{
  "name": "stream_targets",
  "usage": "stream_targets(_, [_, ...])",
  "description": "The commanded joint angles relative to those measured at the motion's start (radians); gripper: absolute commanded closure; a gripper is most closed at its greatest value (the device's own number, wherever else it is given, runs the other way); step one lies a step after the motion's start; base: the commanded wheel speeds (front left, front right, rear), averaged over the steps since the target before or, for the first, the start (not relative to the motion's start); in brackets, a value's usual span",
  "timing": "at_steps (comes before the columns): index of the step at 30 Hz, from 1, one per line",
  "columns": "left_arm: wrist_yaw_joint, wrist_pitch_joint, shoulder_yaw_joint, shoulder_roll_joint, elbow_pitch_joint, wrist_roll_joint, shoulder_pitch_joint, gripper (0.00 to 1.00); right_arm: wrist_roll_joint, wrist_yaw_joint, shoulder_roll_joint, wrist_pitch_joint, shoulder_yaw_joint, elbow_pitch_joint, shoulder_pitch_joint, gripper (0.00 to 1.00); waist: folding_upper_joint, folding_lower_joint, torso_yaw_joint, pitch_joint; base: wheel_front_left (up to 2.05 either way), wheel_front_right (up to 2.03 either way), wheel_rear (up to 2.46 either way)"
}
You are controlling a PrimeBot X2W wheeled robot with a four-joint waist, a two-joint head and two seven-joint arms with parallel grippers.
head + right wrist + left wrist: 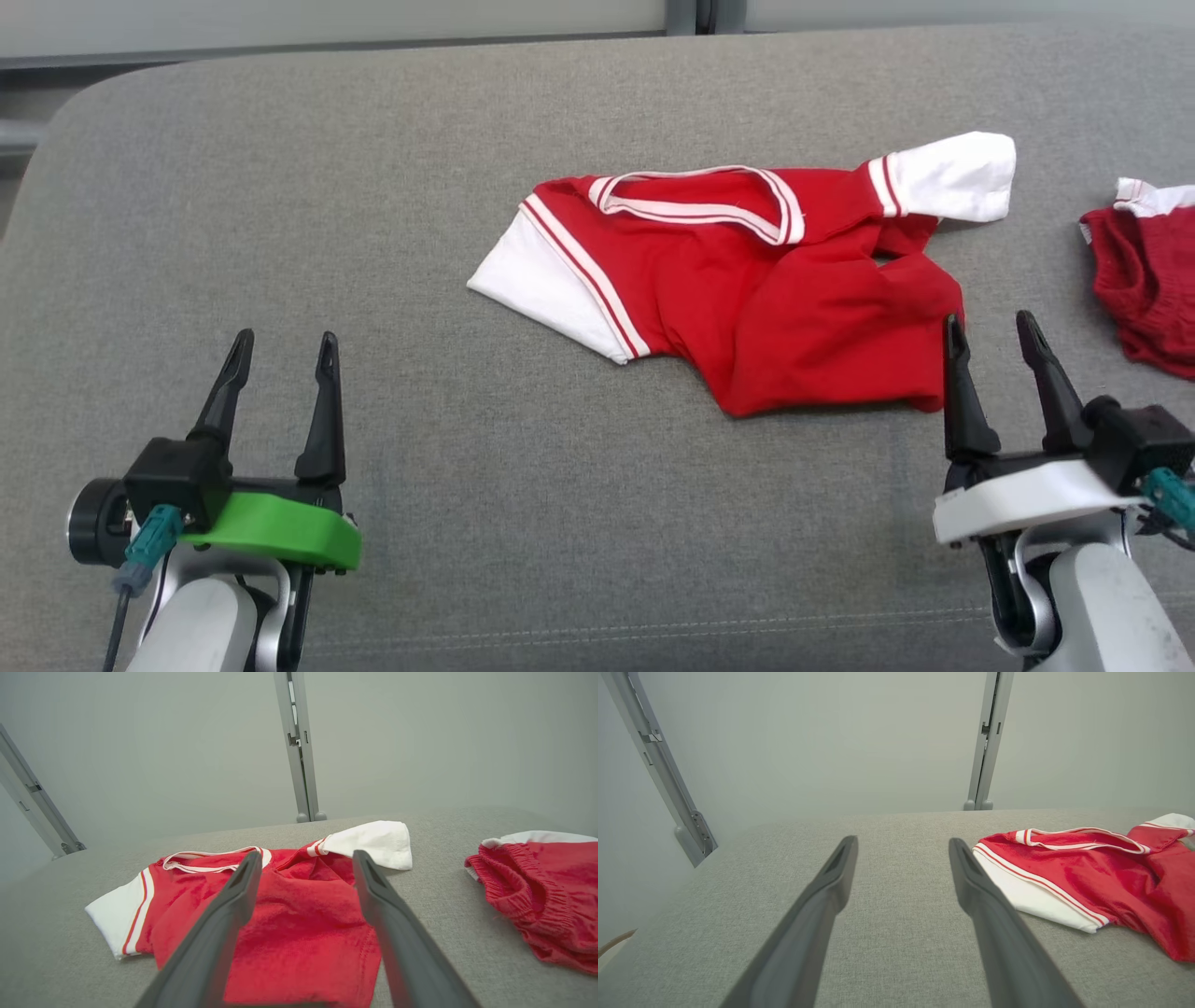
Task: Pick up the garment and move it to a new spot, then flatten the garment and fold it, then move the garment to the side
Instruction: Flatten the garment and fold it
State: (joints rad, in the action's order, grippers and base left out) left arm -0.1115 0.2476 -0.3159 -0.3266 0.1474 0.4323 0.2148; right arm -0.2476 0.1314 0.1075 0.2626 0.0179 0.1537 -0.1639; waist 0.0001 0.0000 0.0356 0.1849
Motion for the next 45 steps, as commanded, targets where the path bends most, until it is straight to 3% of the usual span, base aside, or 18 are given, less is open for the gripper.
stream_targets(1, [-0.009,-0.005,0.005,-0.008,-0.009,0.005,-0.025,0.0,0.017,-0.001,-0.004,0.002,-0.004,-0.024,0.037,0.0,-0.0001,0.0,-0.029,-0.051,0.0,0.0,0.0])
stream_targets(14, [-0.065,-0.031,0.023,-0.027,-0.072,0.026,-0.141,0.0,0.061,-0.001,-0.047,-0.057,-0.009,-0.175,0.226,0.0,-0.0001,0.0,-0.046,-0.129,0.0,0.0,0.0])
stream_targets(28, [-0.076,-0.049,0.014,-0.035,-0.116,0.033,-0.149,0.0,0.038,-0.001,-0.056,-0.085,0.002,-0.197,0.239,0.0,-0.0001,0.0,-0.046,-0.121,0.0,0.0,0.0])
stream_targets(34, [-0.07,-0.051,0.011,-0.039,-0.126,0.032,-0.121,0.0,0.026,-0.001,-0.031,-0.114,0.015,-0.093,0.154,0.0,-0.0001,0.0,-0.048,-0.074,0.0,0.0,0.0])
stream_targets(45, [-0.034,-0.041,-0.028,-0.017,-0.101,0.012,-0.006,0.0,-0.031,-0.001,0.062,-0.116,-0.048,0.244,-0.102,0.0,-0.0001,0.0,-0.002,0.087,0.0,0.0,0.0])
